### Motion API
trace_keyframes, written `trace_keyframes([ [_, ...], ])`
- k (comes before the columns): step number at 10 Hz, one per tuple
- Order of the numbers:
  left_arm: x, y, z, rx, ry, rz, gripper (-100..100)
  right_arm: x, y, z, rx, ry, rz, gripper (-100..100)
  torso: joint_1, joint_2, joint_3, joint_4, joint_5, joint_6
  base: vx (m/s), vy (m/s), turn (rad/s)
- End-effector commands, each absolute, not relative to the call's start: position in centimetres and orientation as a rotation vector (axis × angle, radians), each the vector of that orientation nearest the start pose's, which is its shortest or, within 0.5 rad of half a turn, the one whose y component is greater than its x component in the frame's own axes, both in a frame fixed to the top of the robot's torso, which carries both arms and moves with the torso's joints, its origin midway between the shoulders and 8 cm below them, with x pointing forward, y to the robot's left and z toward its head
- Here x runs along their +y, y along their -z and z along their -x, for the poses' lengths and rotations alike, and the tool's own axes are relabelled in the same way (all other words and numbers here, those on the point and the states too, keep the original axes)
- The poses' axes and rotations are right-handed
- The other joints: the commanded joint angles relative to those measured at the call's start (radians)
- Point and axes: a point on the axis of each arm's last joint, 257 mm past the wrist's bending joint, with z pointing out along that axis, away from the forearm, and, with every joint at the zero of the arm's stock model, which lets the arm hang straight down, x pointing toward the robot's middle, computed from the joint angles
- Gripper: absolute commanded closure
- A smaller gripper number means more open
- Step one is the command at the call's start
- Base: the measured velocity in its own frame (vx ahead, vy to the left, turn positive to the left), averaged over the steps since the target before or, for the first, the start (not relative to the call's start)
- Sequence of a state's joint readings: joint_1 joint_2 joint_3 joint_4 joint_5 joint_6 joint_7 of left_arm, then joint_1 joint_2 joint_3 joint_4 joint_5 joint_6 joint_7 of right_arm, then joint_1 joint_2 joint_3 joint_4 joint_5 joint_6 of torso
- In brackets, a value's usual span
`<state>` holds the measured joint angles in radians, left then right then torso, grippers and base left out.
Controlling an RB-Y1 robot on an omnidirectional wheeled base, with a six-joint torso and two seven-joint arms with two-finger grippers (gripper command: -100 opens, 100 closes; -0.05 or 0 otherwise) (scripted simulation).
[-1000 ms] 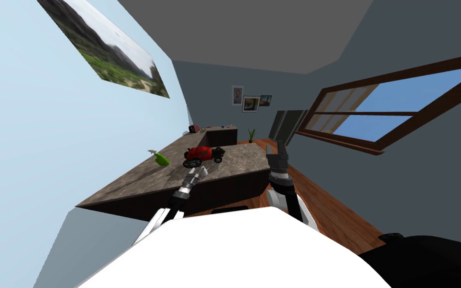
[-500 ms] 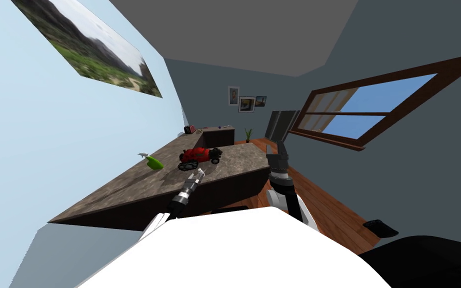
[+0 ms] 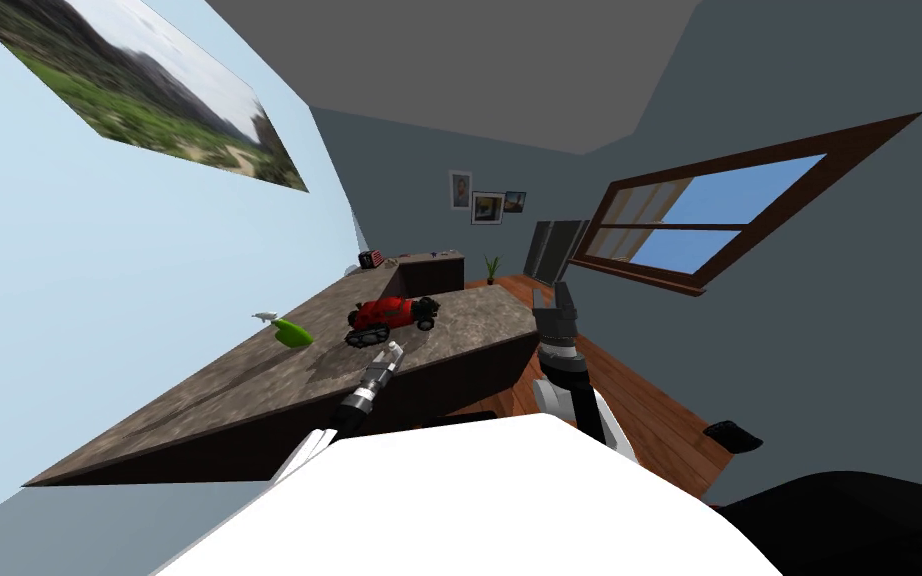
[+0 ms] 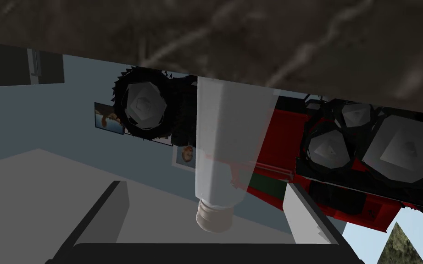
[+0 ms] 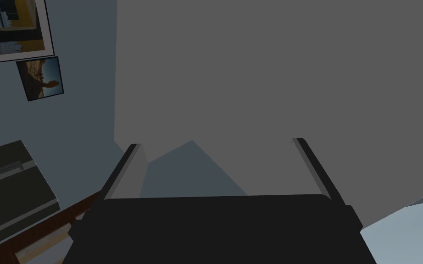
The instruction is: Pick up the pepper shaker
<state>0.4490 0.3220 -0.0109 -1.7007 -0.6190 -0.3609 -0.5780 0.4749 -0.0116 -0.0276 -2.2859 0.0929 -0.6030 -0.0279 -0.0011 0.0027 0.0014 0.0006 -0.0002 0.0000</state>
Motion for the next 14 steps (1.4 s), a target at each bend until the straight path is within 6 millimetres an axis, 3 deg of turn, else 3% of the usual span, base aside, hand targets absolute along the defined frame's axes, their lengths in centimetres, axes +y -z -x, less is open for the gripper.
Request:
trace_keyframes([
  [1,29.4,29.8,-40.5,1.657,0.214,-0.079,-100,-26.6,-5.2,-32.7,0.582,-1.283,-0.489,0,0.0,0.0,0.0,0.0,0.0,0.0,-0.091,-0.027,-0.04],
  [2,29.5,30.1,-40.4,1.664,0.213,-0.077,-100,-26.6,-5.2,-32.7,0.582,-1.283,-0.489,0,0.0,0.002,0.001,0.001,0.0,0.0,-0.045,-0.012,0.002],
  [4,30.1,29.9,-42.5,1.65,0.211,-0.083,-100,-26.6,-5.2,-32.7,0.582,-1.283,-0.489,0,0.001,0.002,0.001,0.001,0.0,0.0,-0.083,-0.011,-0.055],
  [5,30.4,30.8,-42.3,1.668,0.207,-0.076,-100,-26.6,-5.2,-32.7,0.582,-1.283,-0.489,0,0.0,0.002,0.001,0.001,0.0,0.0,-0.036,-0.009,0.007],
  [7,31.1,30.7,-44.4,1.659,0.203,-0.078,-100,-26.6,-5.2,-32.7,0.582,-1.283,-0.489,0,0.0,0.001,0.001,0.0,0.0,0.0,-0.072,-0.016,-0.052],
  [8,31.3,31.2,-44.2,1.671,0.201,-0.074,-100,-26.6,-5.2,-32.7,0.582,-1.283,-0.489,0,0.0,0.002,0.001,0.001,0.0,0.0,-0.042,-0.008,0.004],
  [10,32.0,30.7,-46.4,1.657,0.197,-0.075,-100,-26.6,-5.2,-32.7,0.582,-1.283,-0.489,0,0.001,0.002,0.001,0.0,0.0,0.0,-0.084,-0.008,-0.055],
  [11,32.3,31.5,-46.2,1.672,0.193,-0.069,-100,-26.6,-5.2,-32.7,0.582,-1.283,-0.489,0,0.0,0.002,0.002,0.001,0.0,0.0,-0.043,-0.023,0.01],
  [12,32.8,30.4,-47.4,1.649,0.191,-0.074,-100,-26.6,-5.2,-32.7,0.582,-1.283,-0.489,0,0.0,0.001,0.001,0.0,0.0,-0.001,-0.073,-0.04,-0.055],
  [14,33.3,31.5,-48.2,1.672,0.185,-0.062,-100,-26.6,-5.2,-32.7,0.582,-1.283,-0.489,0,0.0,0.002,0.001,0.001,0.0,0.0,-0.059,-0.015,-0.024],
])
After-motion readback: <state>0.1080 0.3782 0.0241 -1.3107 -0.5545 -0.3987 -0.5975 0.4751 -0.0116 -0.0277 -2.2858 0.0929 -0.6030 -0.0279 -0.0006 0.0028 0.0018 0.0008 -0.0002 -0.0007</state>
